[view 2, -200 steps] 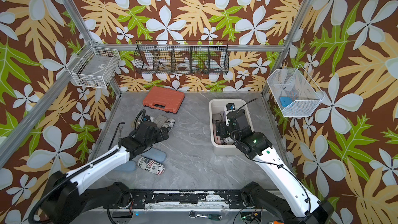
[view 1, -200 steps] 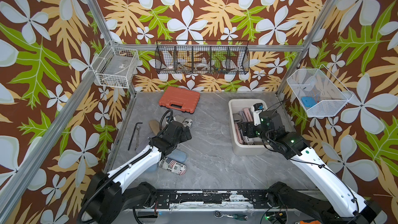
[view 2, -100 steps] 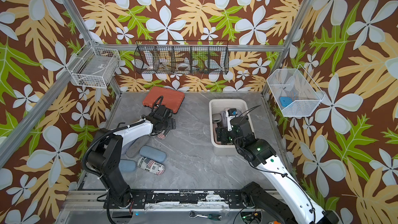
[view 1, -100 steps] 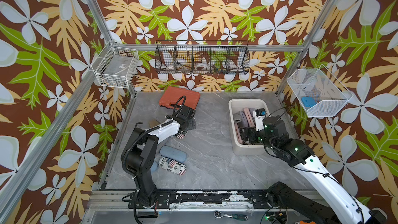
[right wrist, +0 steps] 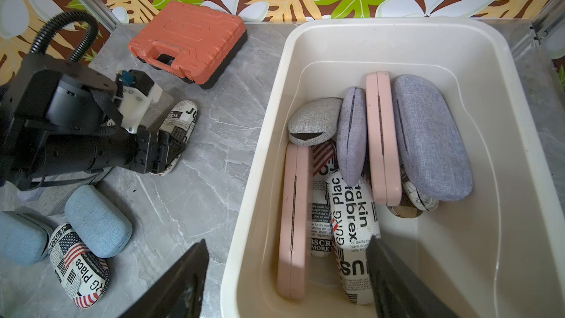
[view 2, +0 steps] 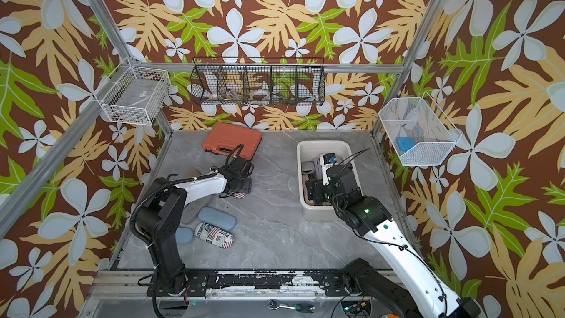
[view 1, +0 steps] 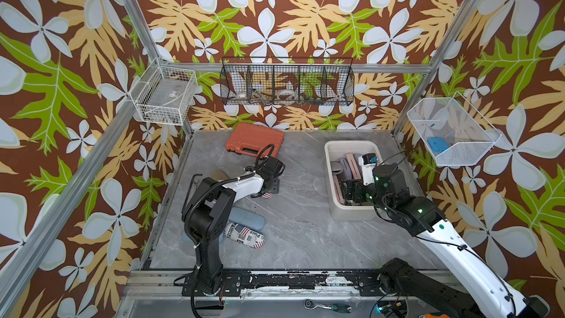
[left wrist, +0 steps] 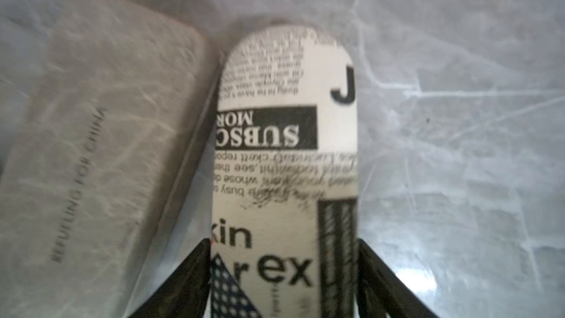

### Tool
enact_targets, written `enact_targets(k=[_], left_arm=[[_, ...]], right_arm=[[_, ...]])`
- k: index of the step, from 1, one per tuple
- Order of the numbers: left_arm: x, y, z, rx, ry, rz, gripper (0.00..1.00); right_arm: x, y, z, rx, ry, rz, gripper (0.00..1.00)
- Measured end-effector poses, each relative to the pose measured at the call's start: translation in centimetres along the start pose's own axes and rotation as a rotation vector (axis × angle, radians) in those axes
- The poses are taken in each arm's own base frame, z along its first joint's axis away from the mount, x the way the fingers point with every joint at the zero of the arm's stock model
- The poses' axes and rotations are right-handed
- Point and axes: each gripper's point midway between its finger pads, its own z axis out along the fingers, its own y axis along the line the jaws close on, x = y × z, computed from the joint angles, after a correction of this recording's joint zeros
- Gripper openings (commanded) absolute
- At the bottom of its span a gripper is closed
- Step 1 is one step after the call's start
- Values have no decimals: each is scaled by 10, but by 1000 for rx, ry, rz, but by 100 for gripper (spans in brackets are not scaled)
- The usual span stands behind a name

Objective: Put the glasses cases into the storage boxes
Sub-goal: Pick up the glasses case at the center of the board.

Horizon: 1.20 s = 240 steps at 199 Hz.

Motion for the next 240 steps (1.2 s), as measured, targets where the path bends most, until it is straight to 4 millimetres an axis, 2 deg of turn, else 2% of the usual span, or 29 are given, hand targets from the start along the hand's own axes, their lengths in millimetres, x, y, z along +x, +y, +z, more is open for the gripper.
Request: enact_targets(k=[30, 71, 96, 130, 198, 240], left_arm=[[20, -11, -3, -6, 7, 29, 69], [28, -10, -6, -15, -20, 20, 66], [33, -7, -10, -20, -16, 22, 79], [35, -5, -13, -28, -4, 32, 82], [26, -10, -6, -47, -8, 37, 68], [28, -9, -8, -42, -22, 27, 60]], right_arm=[[-1, 1, 1, -4, 2, 5, 78], [-8, 7, -3, -31, -12, 19, 78], [-9, 8, -6, -37, -18, 26, 79], [-9, 11, -7, -57, -16, 30, 79], [-10, 12, -7, -59, -17, 30, 79], [-13, 12, -10, -62, -27, 31, 79]])
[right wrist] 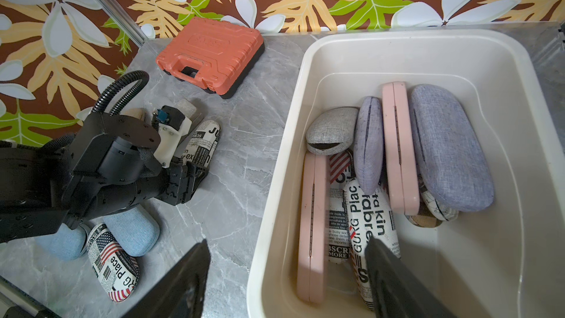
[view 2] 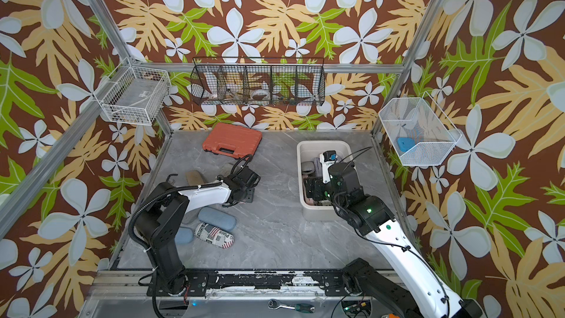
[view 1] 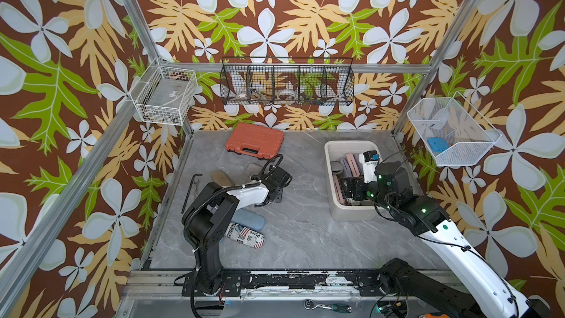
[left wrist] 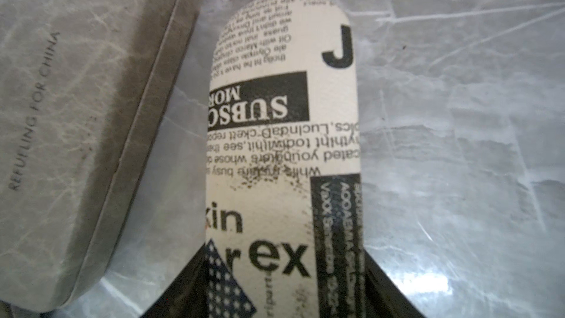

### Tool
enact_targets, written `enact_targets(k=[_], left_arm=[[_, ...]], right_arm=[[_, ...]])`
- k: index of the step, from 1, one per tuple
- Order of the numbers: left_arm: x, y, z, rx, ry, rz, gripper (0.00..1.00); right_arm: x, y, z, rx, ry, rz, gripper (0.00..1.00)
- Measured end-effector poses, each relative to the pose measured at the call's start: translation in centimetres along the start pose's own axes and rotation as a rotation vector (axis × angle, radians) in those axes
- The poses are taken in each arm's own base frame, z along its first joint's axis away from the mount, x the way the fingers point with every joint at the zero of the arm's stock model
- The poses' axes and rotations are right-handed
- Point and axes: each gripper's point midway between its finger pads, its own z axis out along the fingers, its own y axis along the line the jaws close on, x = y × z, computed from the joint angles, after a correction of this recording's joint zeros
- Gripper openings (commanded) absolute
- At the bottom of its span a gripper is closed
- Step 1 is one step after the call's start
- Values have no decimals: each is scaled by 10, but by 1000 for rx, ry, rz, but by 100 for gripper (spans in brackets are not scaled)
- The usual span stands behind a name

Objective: Put the glasses cases into the storage boxes
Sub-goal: Pick up the glasses case at the center of the board.

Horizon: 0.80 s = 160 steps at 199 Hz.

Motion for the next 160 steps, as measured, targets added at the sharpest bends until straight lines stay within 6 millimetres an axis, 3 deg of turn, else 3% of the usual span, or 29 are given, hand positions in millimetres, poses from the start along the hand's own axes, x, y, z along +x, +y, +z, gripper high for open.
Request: enact_targets(k=[34, 66, 120, 143, 160], left_arm=[[12, 7, -15, 15, 24, -10, 58], [2, 4, -48, 107, -49, -48, 58], [-13, -51, -147, 483, -342, -66, 58], [-17, -77, -194, 652, -466, -78, 58], [-25, -88, -218, 728, -521, -103, 58]], right_arm=[[-2, 1, 0, -3, -3, 5, 78], [-5, 7, 0, -38, -13, 28, 78], [-1, 32, 16, -190, -17, 179, 79], [-1, 47, 26, -275, 1, 257, 81], [-4, 64, 29, -337, 10, 279, 80]])
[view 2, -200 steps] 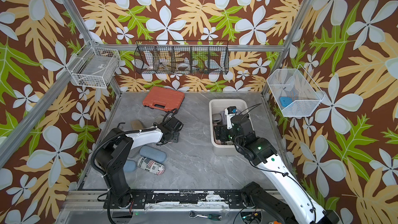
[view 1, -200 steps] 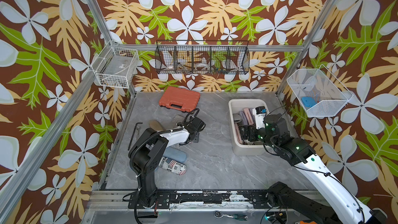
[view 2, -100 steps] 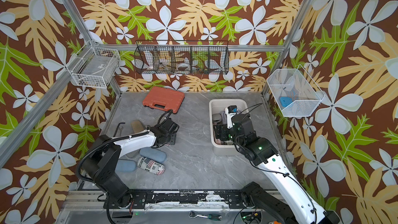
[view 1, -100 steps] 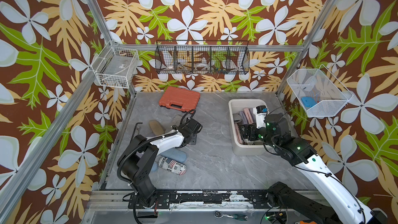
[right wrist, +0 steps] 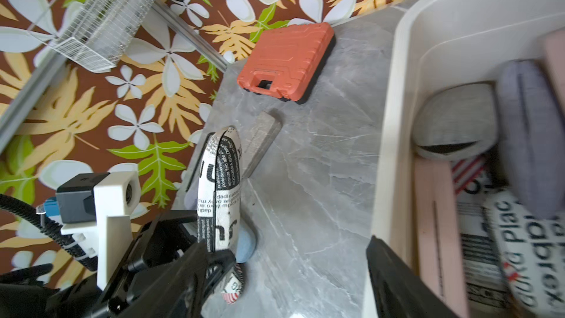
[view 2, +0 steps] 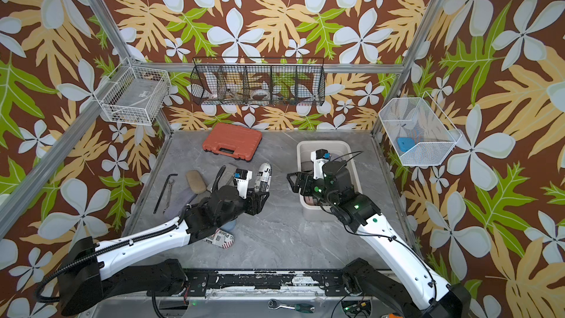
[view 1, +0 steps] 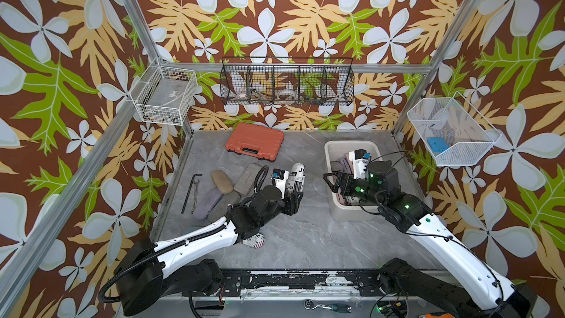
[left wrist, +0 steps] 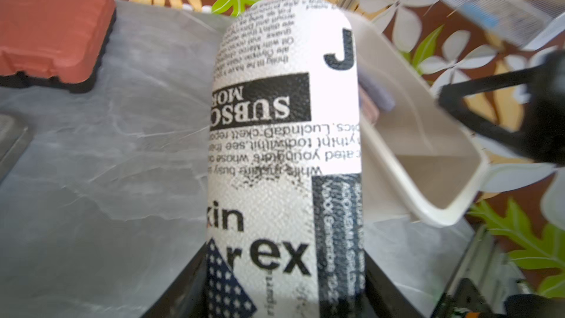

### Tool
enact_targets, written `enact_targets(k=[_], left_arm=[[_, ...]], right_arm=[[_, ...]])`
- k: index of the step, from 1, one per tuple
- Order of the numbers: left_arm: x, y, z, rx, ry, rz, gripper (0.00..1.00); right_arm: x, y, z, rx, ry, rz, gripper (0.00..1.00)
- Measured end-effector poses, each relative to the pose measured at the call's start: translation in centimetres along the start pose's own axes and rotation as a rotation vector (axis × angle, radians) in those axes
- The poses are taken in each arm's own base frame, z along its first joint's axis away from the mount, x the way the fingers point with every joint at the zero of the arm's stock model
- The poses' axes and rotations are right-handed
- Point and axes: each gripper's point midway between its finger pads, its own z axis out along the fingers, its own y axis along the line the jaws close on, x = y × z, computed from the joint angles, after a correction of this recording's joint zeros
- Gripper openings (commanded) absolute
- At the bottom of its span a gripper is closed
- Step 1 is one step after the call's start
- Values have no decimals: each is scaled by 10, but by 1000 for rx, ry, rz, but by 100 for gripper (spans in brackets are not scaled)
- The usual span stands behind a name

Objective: Put the glasses cases into the storage boxes
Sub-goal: Pick up the glasses case at the center of the board, then place the glasses case in the storage box.

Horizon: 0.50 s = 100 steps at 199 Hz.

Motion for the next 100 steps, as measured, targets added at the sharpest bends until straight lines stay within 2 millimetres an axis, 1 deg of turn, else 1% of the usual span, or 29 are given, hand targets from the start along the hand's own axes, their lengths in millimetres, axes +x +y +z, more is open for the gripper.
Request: enact_targets(k=[13, 31, 58, 84, 100], left_arm=[[-7, -13, 0, 38, -18, -14, 57], [-10, -25, 2, 68, -24, -22, 57], [-12, -32, 2, 90, -23, -24, 57], [-17, -37, 0, 103, -32, -25, 57], [-18, -39, -1, 112, -33, -26, 57]], right_arm=[[0, 12, 4, -38, 6, -7, 81], [-1, 29, 7, -90, 12, -7, 80], [3, 39, 17, -118, 26, -5, 78], [10, 48, 28, -136, 50, 0, 73], [11, 51, 35, -137, 57, 5, 64]])
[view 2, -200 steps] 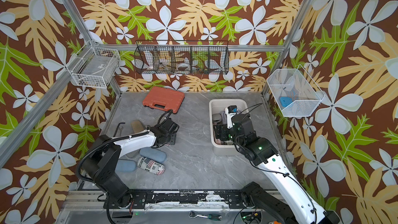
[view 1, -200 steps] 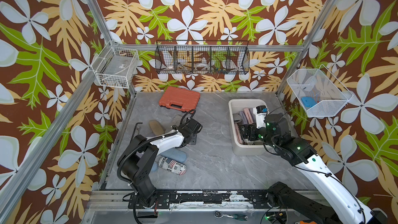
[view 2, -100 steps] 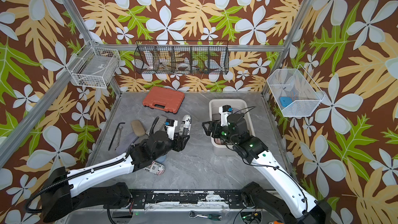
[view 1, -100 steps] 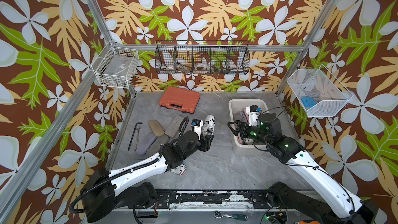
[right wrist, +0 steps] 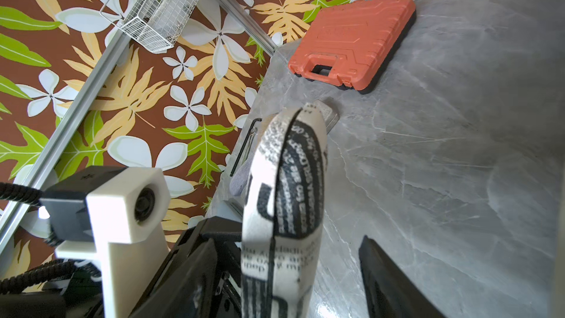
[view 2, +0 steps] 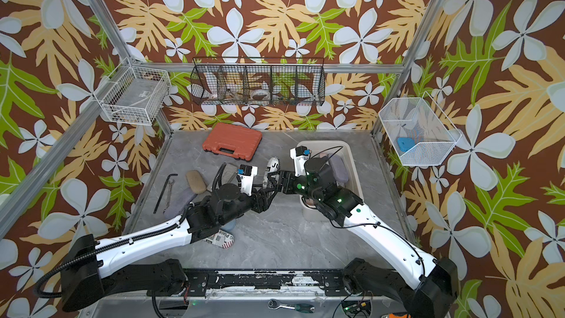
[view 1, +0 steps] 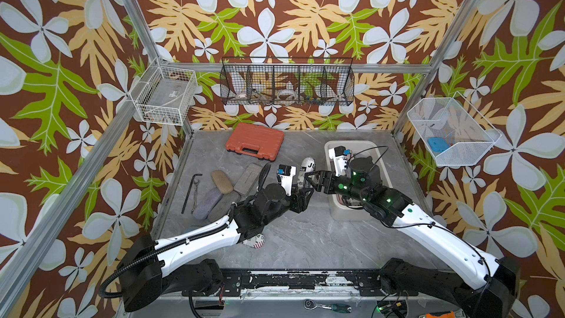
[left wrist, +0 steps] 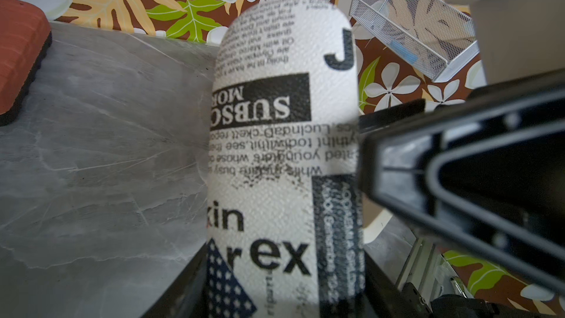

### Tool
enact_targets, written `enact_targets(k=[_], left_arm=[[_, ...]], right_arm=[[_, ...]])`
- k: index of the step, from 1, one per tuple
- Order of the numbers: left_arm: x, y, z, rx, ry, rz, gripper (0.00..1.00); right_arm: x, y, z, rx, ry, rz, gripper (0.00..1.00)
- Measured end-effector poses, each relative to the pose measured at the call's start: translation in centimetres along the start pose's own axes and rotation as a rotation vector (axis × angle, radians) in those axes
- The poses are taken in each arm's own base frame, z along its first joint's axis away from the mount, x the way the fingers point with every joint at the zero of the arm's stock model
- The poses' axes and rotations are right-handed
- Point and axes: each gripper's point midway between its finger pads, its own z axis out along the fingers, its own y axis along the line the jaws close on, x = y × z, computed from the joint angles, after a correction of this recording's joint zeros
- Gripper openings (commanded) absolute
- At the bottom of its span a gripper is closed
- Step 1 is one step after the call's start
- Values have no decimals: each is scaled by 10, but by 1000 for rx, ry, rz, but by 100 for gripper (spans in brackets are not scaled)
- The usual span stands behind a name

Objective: Put the glasses cases into the storage boxes
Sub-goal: Place the glasses case in the storage box.

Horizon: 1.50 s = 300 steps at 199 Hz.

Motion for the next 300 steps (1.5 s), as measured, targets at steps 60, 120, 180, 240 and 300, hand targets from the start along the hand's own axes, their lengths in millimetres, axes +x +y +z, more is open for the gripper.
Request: enact_targets(k=[60, 120, 180, 240, 300], left_arm=[[6, 4, -1, -6, 9, -3, 59], [10, 8, -2, -17, 14, 4, 74], [9, 3, -12, 30, -2, 5, 100], [-2, 11, -53, 46, -95, -9, 100], [5, 55, -93, -78, -194, -68, 100]], right_arm=[[1, 1, 18, 7, 8, 12, 42], [5, 1, 23, 6, 21, 28, 30], [-12, 5, 11, 44, -32, -23, 29], [-60, 11, -16, 161, -149, -144, 28], [-105, -54, -88, 547, -258, -261, 28]])
